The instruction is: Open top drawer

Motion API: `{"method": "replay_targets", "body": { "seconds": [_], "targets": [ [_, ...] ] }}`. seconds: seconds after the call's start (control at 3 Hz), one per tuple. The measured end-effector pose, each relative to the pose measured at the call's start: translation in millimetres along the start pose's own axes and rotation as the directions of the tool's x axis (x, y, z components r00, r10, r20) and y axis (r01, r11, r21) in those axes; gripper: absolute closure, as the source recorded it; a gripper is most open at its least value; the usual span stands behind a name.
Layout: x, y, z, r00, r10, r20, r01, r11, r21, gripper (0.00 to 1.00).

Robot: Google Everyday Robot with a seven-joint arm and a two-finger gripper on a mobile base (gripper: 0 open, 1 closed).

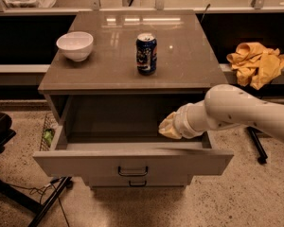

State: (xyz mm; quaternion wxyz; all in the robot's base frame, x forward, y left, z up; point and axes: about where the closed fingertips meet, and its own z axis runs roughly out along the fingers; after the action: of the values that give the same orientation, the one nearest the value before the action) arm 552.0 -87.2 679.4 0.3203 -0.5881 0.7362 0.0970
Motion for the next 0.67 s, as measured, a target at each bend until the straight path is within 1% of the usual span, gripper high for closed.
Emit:
{"method": "replay_targets", "body": {
  "seconds": [0.33,0.67],
  "targets": [
    [21.4,20.6,37.6,0.999,0.035,-0.034,-0.036,0.9990,-0.026,1.00],
    [37.8,36.0,46.0,0.997,0.066,-0.045,-0.068,0.9968,-0.042,1.00]
  ]
}}
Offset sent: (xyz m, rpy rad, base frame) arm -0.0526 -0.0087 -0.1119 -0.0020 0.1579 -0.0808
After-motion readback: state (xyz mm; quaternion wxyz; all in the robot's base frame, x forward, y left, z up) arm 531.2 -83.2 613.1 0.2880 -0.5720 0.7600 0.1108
